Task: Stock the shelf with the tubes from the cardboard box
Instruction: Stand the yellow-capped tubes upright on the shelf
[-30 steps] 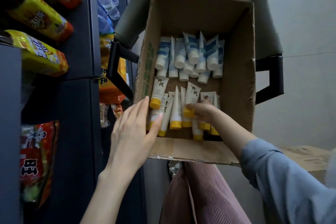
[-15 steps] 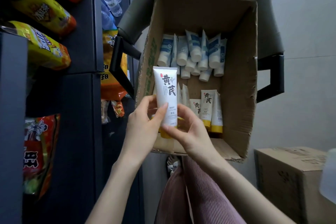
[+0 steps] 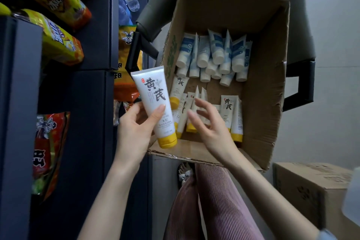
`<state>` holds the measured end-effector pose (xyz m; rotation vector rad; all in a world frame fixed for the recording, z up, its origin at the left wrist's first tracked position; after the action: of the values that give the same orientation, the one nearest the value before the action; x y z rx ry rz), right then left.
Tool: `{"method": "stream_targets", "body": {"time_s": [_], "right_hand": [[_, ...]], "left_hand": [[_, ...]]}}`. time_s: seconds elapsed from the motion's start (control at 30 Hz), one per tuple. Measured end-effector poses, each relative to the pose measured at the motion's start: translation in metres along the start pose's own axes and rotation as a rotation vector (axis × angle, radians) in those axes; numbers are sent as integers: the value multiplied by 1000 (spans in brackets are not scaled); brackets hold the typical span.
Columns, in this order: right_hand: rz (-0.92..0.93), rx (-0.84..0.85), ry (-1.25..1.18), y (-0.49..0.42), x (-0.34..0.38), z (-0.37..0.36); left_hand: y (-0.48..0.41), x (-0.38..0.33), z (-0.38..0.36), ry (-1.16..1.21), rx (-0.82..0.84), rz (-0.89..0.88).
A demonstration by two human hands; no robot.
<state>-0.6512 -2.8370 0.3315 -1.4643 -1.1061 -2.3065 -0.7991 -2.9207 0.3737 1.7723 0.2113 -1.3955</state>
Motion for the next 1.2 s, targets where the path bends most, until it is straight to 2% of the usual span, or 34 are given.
{"method": "stream_targets", "body": {"time_s": [0.1, 0.2, 0.37, 0.5, 0.67, 0.8, 1.03, 1.2], "right_hand": [[-132, -81, 109, -27, -35, 8], [-222, -47, 210, -54, -59, 0], [-278, -1, 356, -80, -77, -22], [-295, -19, 401, -87, -83, -28], [-408, -27, 432, -91, -94, -29], [-463, -45, 333, -99, -96, -25], [-549, -40, -27, -76, -94, -8], [-466, 40, -295, -39, -66, 2]], "left_hand": [[-1, 1, 12, -36, -46, 0], [0, 3, 21, -55, -78, 6], [3, 7, 26, -80, -100, 21], [4, 9, 29, -79, -116, 29], [4, 10, 32, -67, -136, 26], [4, 11, 35, -57, -142, 12], [20, -2, 46, -39, -160, -33], [43, -19, 59, -37, -190, -81]]}}
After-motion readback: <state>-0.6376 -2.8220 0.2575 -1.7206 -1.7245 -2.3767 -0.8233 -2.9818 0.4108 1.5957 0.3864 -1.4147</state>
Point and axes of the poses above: each hand's wrist, its own y-axis away from the middle knuckle, its own z-axis out of the back of the hand, x = y × z, the point moved 6 cm from there along -y, towards the middle knuckle, and after that the axes turned 6 degrees about y, right-handed, at the moved point
